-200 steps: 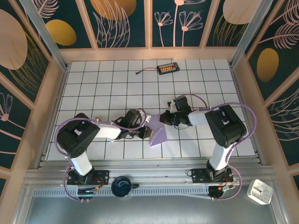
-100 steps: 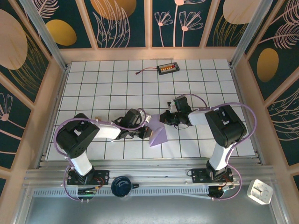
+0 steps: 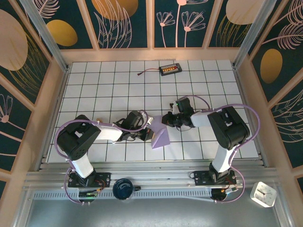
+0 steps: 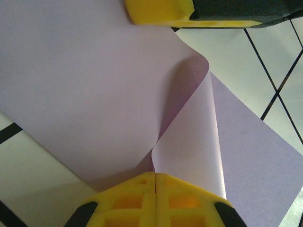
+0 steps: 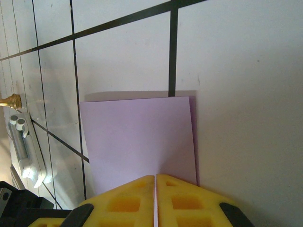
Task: Fold a paper plane with a square sheet of paper (pick it up from the middle)
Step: Fold the triangle a second time at the center of the table.
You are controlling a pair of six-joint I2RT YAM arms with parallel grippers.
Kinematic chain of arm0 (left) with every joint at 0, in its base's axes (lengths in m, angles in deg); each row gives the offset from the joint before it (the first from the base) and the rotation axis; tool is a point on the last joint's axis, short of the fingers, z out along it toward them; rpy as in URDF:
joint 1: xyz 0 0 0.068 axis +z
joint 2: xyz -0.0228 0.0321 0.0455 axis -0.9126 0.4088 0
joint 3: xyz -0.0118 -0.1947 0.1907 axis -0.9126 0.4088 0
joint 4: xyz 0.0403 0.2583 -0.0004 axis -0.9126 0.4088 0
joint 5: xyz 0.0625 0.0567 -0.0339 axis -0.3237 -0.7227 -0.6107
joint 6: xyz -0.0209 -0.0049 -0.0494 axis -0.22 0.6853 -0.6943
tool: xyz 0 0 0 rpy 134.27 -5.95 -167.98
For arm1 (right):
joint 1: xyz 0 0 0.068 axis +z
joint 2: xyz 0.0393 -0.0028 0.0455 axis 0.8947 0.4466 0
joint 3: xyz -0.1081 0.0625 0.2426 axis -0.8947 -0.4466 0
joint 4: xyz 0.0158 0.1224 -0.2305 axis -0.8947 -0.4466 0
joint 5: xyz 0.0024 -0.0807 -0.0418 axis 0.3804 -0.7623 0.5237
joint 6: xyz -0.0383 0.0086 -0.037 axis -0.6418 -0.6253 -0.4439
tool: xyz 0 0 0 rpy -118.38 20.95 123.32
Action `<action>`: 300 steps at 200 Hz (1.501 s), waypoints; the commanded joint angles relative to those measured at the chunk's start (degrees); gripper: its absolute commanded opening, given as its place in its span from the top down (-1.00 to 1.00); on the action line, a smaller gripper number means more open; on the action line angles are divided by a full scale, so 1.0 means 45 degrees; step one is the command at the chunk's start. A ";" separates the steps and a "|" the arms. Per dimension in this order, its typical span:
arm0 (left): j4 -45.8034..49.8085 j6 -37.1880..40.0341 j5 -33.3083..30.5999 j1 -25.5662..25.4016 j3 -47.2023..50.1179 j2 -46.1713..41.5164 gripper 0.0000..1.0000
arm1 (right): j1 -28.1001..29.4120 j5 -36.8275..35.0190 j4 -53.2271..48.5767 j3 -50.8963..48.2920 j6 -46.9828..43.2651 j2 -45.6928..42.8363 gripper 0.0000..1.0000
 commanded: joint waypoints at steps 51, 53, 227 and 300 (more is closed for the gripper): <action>0.1049 0.0389 -0.0579 0.0094 -0.0376 0.0285 1.00 | 0.0209 -0.0746 -0.0530 -0.0060 -0.0244 0.0770 0.79; 0.1083 0.0383 -0.0594 0.0099 -0.0390 0.0298 1.00 | 0.0200 -0.0746 -0.0530 -0.0059 -0.0253 0.0768 0.79; 0.2112 0.0516 -0.1163 0.0102 -0.0541 0.0461 1.00 | 0.0193 -0.0420 -0.0901 0.0479 -0.0316 0.0263 0.69; 0.2439 0.0627 -0.1292 0.0094 -0.0706 0.0694 1.00 | 0.0216 -0.0278 -0.0963 0.0508 -0.0277 -0.0019 0.67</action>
